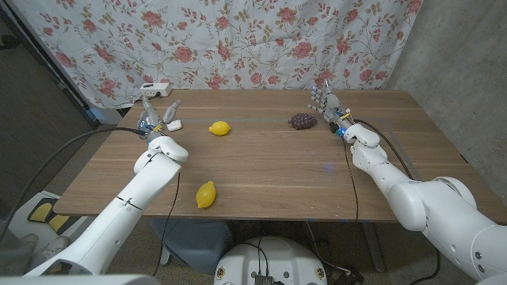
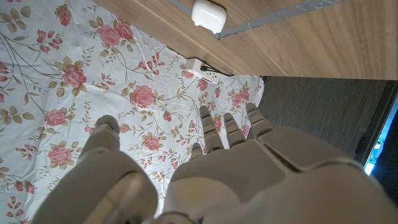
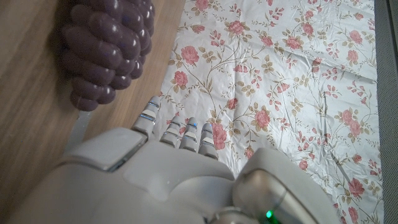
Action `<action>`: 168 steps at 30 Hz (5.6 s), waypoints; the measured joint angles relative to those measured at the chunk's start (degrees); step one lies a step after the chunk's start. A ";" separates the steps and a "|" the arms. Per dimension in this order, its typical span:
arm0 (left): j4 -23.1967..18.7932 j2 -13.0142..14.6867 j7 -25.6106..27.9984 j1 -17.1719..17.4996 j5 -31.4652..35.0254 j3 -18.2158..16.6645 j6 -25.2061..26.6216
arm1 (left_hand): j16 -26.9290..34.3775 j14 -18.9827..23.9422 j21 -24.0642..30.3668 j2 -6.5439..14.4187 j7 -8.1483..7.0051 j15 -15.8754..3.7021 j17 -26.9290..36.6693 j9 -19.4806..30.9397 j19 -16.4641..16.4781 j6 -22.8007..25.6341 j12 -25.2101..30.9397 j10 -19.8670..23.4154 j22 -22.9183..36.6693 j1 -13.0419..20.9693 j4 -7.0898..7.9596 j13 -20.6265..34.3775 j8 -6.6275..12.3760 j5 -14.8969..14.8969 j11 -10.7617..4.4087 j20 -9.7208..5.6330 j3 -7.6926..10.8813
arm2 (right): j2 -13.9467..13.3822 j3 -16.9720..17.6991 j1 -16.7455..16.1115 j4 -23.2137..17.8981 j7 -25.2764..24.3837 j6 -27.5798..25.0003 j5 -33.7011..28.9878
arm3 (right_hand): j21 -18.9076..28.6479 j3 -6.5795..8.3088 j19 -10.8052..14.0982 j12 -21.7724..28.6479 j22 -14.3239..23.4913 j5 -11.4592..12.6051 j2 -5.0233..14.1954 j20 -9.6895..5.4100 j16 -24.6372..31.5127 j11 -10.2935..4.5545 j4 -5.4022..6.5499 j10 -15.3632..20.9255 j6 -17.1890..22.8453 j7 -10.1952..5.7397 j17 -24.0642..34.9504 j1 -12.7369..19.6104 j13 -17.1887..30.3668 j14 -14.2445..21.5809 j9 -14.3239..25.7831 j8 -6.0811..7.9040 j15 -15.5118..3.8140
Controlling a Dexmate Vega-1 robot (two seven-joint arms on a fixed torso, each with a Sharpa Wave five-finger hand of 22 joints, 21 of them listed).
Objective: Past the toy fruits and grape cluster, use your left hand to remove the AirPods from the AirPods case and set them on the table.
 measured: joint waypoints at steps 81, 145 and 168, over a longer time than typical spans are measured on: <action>5.70 7.15 -8.35 -6.71 9.39 8.05 11.33 | 1.20 1.98 0.52 0.18 0.30 -1.95 -0.01 0.01 1.36 0.31 1.11 3.91 0.00 3.19 0.47 1.85 2.18 0.00 -1.21 -0.52 -0.95 | -0.66 0.54 -1.51 -1.90 0.77 -1.24 0.34 | 0.00 0.39 0.00 0.00 0.00 -0.28 0.46 0.00 0.00 0.00 -0.39 0.00 0.12 0.11 0.00 0.45 0.00 0.00 0.00 0.00 0.00; 19.47 -0.25 -2.68 -14.61 2.33 9.33 10.30 | 0.92 1.35 0.52 0.48 0.61 -1.32 -0.02 0.01 1.35 0.00 0.88 3.82 -0.01 3.48 1.03 2.64 1.69 0.00 -0.71 -0.52 -1.98 | -0.51 1.18 0.51 1.47 1.75 -0.25 -0.44 | 0.00 0.39 0.00 0.00 0.00 -0.23 0.46 0.00 0.00 -0.21 -0.39 0.20 0.11 0.10 0.00 0.45 0.00 0.00 0.00 0.00 0.00; 24.78 -0.51 -2.15 -17.52 -0.08 10.23 9.72 | 0.92 1.46 0.52 0.48 0.82 -1.21 -0.02 0.01 1.13 0.21 0.65 3.81 -0.01 3.48 1.26 2.91 1.69 0.00 -0.71 -0.31 -2.21 | -0.16 1.30 1.36 2.75 1.71 -0.25 -0.97 | 0.00 0.55 -0.21 0.00 0.00 -0.49 0.71 -0.21 0.00 -0.20 -0.55 0.20 0.11 0.10 0.00 0.70 0.00 0.00 0.00 0.00 0.00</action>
